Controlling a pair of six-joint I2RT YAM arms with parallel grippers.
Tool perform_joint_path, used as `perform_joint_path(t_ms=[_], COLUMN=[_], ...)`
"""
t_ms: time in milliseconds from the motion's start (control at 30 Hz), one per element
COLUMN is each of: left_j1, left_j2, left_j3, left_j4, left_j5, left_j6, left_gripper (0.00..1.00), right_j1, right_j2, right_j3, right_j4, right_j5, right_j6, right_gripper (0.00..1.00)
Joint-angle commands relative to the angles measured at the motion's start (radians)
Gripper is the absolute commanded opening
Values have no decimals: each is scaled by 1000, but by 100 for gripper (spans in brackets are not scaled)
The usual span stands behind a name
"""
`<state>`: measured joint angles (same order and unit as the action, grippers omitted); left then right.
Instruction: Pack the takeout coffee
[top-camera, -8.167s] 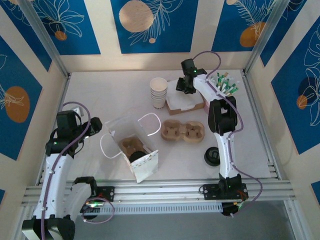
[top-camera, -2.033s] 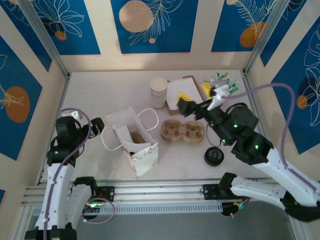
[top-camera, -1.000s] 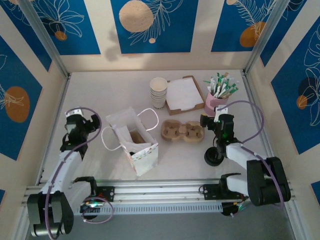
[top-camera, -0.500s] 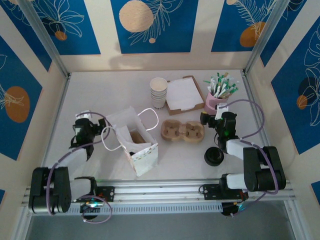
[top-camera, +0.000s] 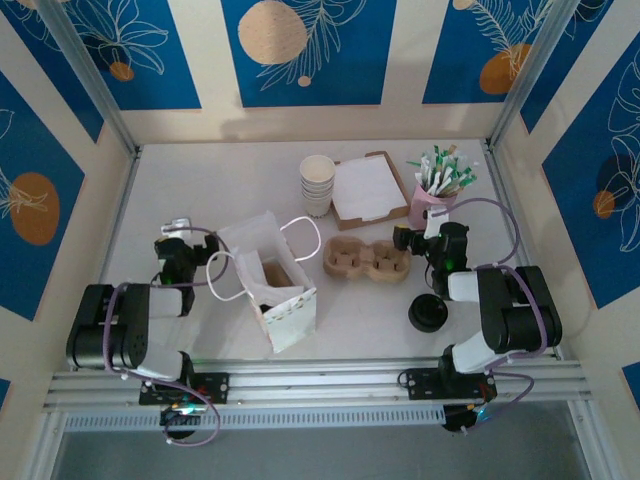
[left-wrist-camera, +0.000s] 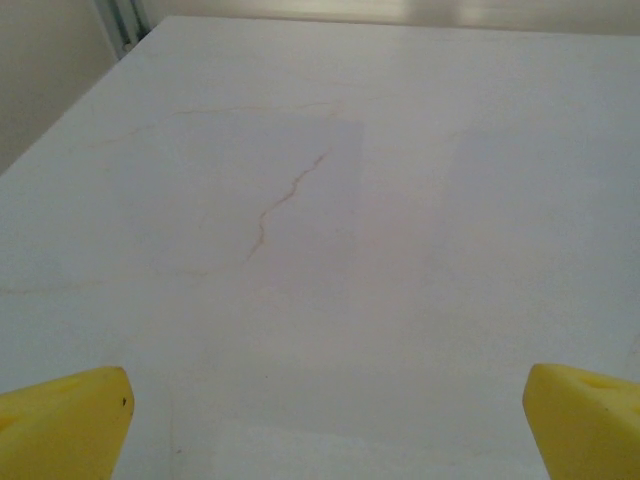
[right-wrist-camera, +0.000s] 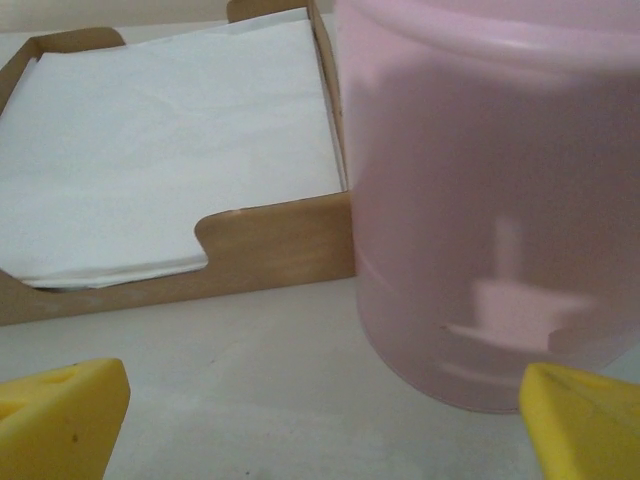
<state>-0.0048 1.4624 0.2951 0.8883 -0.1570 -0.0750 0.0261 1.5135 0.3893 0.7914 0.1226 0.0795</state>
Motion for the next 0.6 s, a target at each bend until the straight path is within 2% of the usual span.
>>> perform_joint_path(t_ms=[0,33,67,133,167,233,433,567], left_j1=[-21,-24,-25,-41,-52,-59,-61,-61], left_j2=[59,117,114,75,96,89,96,95], left_j3=[-17,-30,-29,13,20,32,65,72], left_j4=[185,288,271,133,162,120,73,57], left_j5=[41,29,31,-7,-29,-44,44,60], left_j6=[44,48,49,53,65,65,98,104], left_gripper=[100,100,100,100,100,100,100,100], right_j1=[-12,-13,-14,-15,-15,-16,-17,-17], right_j2=[9,12,9,10,10,9,10,10], right_j3=[23,22,24,24,23,23,23,23], right_j4=[19,32,18,22,25,23,22,23], right_j5=[-3,-5,-7,-9,-9,-11,-14,-14], right_j6=[16,17,18,18,19,19,19,19], right_gripper=[100,99,100,99,99,99,99,99])
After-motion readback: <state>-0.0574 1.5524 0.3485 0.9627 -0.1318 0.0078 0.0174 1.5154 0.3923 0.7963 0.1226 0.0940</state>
